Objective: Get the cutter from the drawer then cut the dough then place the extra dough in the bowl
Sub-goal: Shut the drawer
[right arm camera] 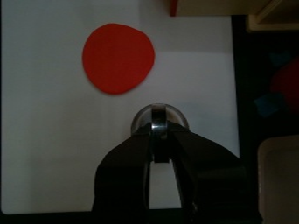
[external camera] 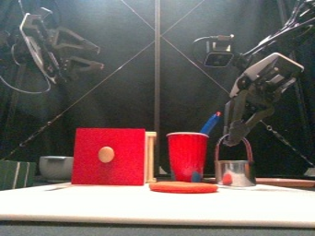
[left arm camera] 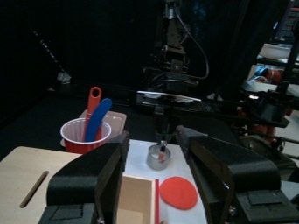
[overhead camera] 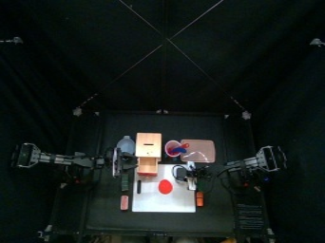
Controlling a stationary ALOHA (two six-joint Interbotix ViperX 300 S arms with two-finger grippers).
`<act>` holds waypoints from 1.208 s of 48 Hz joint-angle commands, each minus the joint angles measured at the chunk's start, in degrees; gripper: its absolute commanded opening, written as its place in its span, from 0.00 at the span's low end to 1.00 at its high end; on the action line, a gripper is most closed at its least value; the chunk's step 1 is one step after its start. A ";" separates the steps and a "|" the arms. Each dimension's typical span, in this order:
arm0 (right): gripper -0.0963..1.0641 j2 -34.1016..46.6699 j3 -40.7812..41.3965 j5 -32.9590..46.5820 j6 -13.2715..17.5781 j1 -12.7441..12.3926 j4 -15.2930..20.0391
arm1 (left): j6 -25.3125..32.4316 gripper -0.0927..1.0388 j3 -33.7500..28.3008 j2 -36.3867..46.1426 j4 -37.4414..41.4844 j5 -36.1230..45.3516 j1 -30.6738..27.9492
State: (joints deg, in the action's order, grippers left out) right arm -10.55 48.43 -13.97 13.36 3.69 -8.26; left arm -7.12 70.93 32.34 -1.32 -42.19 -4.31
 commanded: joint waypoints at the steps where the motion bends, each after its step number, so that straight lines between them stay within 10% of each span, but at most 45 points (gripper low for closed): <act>1: 0.76 -0.62 -0.44 0.44 0.18 -0.18 0.53 | 0.09 0.83 -1.14 0.00 -0.18 -0.53 -0.18; 18: 0.76 -0.97 -6.86 0.35 -0.35 0.18 -1.93 | -1.32 0.83 -6.06 -2.29 -2.90 1.32 -4.83; 27: 0.74 0.97 -11.51 0.88 -0.18 3.08 -2.99 | -1.32 0.80 -16.79 -9.14 -2.55 20.48 -14.33; 44: 0.27 9.32 -15.64 5.71 -0.53 5.45 -2.99 | -1.14 0.56 -37.35 -24.70 10.11 44.74 -28.74; 58: 0.22 18.72 -23.12 6.06 -0.88 5.62 -2.99 | -0.44 0.56 -52.03 -39.02 20.74 64.78 -29.09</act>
State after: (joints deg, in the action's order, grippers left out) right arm 7.29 28.83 -8.35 12.39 9.49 -11.25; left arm -7.73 21.97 -5.80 18.63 20.92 -33.75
